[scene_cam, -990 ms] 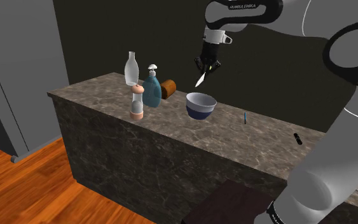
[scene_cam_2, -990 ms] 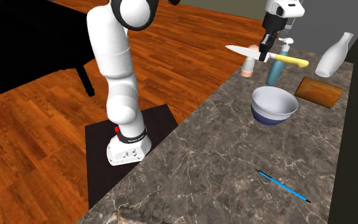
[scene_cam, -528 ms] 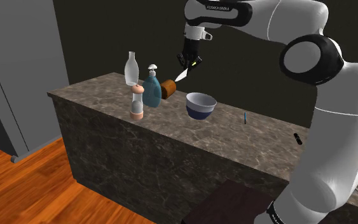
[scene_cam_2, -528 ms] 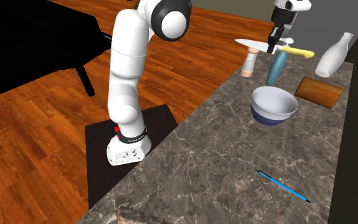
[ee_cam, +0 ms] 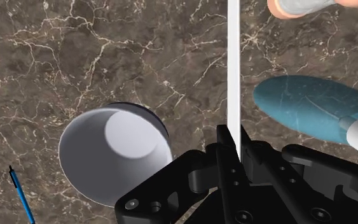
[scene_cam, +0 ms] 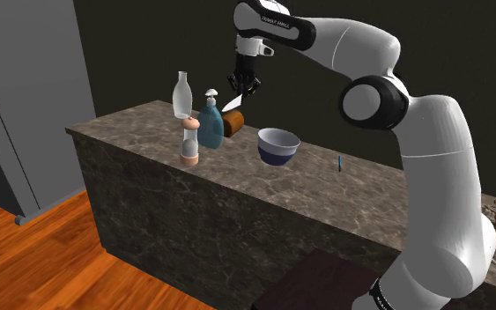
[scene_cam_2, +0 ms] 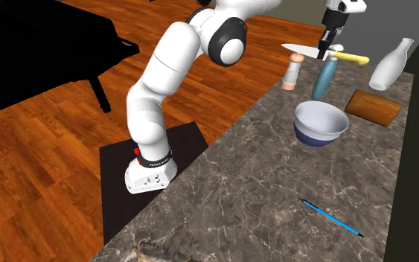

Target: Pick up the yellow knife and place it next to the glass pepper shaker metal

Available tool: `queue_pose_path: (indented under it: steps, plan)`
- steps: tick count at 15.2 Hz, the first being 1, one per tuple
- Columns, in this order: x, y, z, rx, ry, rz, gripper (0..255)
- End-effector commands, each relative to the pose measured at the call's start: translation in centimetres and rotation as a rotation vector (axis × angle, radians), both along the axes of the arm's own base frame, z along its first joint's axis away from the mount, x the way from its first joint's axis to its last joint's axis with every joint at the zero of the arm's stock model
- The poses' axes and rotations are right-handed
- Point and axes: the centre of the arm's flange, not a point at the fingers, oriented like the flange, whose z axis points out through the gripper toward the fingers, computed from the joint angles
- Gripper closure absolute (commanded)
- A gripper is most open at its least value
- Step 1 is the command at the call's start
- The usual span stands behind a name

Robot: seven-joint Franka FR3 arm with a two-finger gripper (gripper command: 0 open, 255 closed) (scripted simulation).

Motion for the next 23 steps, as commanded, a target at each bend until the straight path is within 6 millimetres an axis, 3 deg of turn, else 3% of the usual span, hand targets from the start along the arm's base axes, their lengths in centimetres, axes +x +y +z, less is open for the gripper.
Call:
queue_pose_path:
  steps: [1, 23]
  plan:
    - [0.1, 0.0, -1.1, 0.000, -0.001, 0.000, 255]
    - [0.1, 0.0, -12.8, 0.000, -0.001, 0.000, 255]
